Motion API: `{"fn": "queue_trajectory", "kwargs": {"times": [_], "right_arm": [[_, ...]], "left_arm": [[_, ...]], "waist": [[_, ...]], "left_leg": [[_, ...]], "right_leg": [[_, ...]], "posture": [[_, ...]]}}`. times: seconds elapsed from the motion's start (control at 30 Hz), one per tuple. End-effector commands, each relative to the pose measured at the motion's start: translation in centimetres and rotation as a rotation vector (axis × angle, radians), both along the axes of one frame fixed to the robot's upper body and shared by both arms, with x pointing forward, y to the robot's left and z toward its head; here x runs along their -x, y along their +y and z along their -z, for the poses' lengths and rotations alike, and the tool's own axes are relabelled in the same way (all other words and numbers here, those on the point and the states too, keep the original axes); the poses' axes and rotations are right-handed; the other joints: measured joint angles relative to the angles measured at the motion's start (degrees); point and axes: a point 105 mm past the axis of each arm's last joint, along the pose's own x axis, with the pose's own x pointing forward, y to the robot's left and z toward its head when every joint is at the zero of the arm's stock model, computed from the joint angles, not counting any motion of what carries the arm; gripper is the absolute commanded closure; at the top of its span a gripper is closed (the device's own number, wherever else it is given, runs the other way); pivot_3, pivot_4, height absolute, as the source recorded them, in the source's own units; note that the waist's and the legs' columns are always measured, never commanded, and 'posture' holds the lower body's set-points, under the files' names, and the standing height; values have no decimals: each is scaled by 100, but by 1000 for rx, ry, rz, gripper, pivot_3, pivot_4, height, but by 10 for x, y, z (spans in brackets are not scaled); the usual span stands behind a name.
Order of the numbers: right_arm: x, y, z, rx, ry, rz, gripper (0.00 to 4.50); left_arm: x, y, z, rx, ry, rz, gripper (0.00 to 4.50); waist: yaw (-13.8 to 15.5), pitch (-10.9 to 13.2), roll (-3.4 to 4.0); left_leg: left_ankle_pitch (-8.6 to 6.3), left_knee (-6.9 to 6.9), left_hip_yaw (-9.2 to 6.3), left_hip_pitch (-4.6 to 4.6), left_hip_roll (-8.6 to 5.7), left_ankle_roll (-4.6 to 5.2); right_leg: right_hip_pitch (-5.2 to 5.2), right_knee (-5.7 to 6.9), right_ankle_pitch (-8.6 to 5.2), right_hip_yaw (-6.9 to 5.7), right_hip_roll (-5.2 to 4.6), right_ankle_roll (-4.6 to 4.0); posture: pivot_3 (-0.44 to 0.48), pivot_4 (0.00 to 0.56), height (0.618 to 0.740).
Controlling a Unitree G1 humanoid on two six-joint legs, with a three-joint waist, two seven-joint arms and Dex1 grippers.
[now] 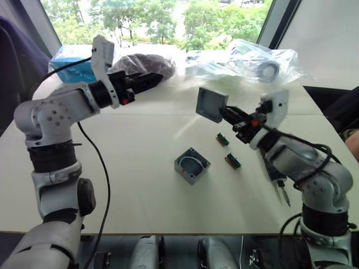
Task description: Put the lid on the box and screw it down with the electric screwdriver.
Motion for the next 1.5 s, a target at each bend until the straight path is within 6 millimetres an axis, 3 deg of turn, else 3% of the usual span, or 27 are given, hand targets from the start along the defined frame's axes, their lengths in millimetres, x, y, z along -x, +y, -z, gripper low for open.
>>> {"fn": "queue_trajectory", "kwargs": {"times": [0.03, 0.17, 0.2, 0.33, 0.5, 0.77, 1.0, 1.5], "right_arm": [[30, 20, -10, 320, -351, -58, 4383], [44, 25, 41, 773, -605, -108, 4383], [45, 25, 52, 839, -646, -118, 4383], [50, 25, 75, 956, -758, -141, 4383], [46, 30, 84, 1001, -807, -115, 4383], [43, 38, 94, 1025, -822, -117, 4383], [44, 38, 103, 1058, -827, -127, 4383], [53, 34, 105, 1062, -898, -81, 4383]], "left_arm": [[3, -18, -4, -9, -36, 80, 2843], [10, -40, 6, -31, -13, 211, 4252], [13, -46, 8, -43, -6, 246, 4418], [25, -62, 28, -169, -5, 365, 4418], [33, -75, 64, -338, -6, 489, 4418], [36, -85, 101, -529, -54, 604, 4418], [33, -87, 110, -571, -68, 614, 4418], [25, -90, 106, -549, -63, 557, 4418]], "waist": [[-13, 1, -2], [-15, 6, -11], [-16, 6, -11], [-16, 8, -14], [-17, 7, -12], [1, 7, -12], [1, 7, -12], [3, 7, -12]], "left_leg": [[3, 1, 2, 0, 0, -5], [10, 3, 2, 3, -4, -18], [13, 3, 2, 2, -3, -23], [22, 3, 2, 4, -2, -37], [28, 2, 0, 14, 4, -48], [28, 3, -1, 16, 3, -49], [28, 3, -3, 16, 4, -48], [28, 4, -7, 16, 5, -47]], "right_leg": [[-1, 0, 0, 1, 1, 0], [2, 3, -6, 2, 1, 10], [0, 3, -6, 2, 1, 11], [1, 6, -7, 3, -1, 13], [9, 6, -8, 1, 6, 13], [16, 4, -8, 0, 9, 11], [15, 6, -8, 1, 11, 11], [17, 7, -9, 0, 11, 11]], "posture": [[0, 150, 740], [0, 150, 740], [0, 150, 740], [0, 150, 740], [0, 150, 740], [0, 150, 740], [0, 150, 740], [0, 150, 740]]}}
